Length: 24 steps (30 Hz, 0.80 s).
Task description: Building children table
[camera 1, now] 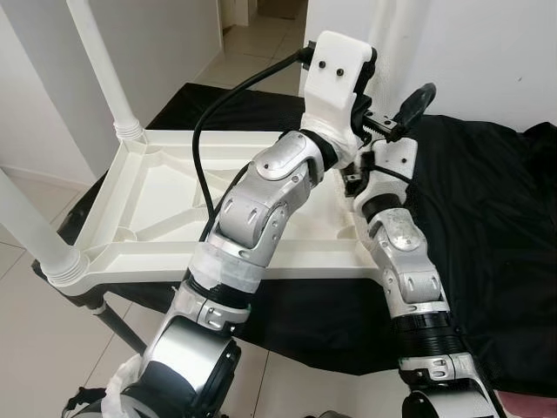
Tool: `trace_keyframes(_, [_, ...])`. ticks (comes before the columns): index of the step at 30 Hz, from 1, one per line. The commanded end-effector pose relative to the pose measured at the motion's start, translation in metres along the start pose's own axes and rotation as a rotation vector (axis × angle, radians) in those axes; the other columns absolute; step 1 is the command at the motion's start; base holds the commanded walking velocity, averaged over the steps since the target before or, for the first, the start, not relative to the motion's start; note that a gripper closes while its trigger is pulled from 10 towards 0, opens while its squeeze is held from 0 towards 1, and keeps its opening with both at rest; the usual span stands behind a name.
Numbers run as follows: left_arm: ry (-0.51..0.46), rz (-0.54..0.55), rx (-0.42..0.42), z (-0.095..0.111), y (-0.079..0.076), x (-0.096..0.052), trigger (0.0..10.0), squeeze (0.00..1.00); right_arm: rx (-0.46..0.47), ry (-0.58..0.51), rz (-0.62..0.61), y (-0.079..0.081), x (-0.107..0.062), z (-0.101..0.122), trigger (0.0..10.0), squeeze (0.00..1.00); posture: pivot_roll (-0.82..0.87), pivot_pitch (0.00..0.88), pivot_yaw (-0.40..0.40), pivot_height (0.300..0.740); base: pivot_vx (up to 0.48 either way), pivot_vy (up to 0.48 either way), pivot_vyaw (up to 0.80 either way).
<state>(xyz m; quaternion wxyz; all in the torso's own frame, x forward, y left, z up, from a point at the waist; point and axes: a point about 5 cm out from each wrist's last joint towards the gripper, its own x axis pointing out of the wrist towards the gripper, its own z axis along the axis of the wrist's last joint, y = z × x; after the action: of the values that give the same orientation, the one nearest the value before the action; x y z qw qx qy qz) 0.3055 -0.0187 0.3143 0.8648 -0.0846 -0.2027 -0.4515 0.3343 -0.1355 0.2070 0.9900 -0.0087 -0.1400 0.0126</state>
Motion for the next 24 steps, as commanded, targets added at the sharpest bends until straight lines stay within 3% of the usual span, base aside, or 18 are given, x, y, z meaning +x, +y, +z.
trace_keyframes(1, [-0.018, -0.051, -0.007, 0.005, -0.001, -0.003, 10.0, 0.0, 0.012, 0.003, -0.011, 0.0, 0.002, 0.002, 10.0, 0.0, -0.07, 0.0, 0.0, 0.74, 0.0, 0.0, 0.0])
trace_keyframes(6, [-0.036, 0.026, -0.042, 0.011, 0.02, -0.01, 10.0, 0.0, 0.023, 0.022, -0.062, -0.007, 0.001, -0.001, 10.0, 0.0, -0.07, 0.0, -0.004, 0.74, 0.0, 0.0, 0.0])
trace_keyframes(10, [-0.029, 0.047, -0.034, 0.011, 0.026, -0.013, 10.0, 0.0, 0.027, 0.027, -0.077, -0.009, 0.0, -0.002, 10.0, 0.0, -0.07, 0.0, -0.004, 0.74, 0.0, 0.0, 0.0])
trace_keyframes(11, [0.001, 0.111, 0.001, 0.006, 0.04, -0.025, 10.0, 0.0, 0.039, 0.03, -0.111, -0.014, -0.003, -0.003, 10.0, 0.0, -0.07, 0.0, -0.006, 0.74, 0.0, 0.0, 0.0])
trace_keyframes(12, [0.016, 0.138, 0.015, 0.003, 0.045, -0.03, 10.0, 0.0, 0.044, 0.029, -0.125, -0.016, -0.004, -0.004, 10.0, 0.0, -0.07, 0.0, -0.006, 0.74, 0.0, 0.0, 0.0])
trace_keyframes(16, [0.033, 0.162, 0.025, 0.0, 0.05, -0.035, 10.0, 0.0, 0.047, 0.025, -0.142, -0.018, -0.006, -0.004, 10.0, 0.0, -0.07, 0.0, -0.008, 0.74, 0.0, 0.0, 0.0])
trace_keyframes(21, [0.112, 0.231, 0.043, -0.016, 0.058, -0.054, 10.0, 0.0, 0.148, 0.045, -0.184, -0.027, -0.012, -0.007, 10.0, 0.0, -0.06, 0.004, -0.041, 0.74, 0.0, 0.0, 0.0])
trace_keyframes(24, [0.15, 0.23, 0.059, -0.026, 0.054, -0.067, 10.0, 0.0, 0.092, 0.036, -0.131, -0.027, -0.016, -0.005, 10.0, 0.0, -0.06, 0.028, -0.05, 0.74, 0.0, 0.0, 0.0])
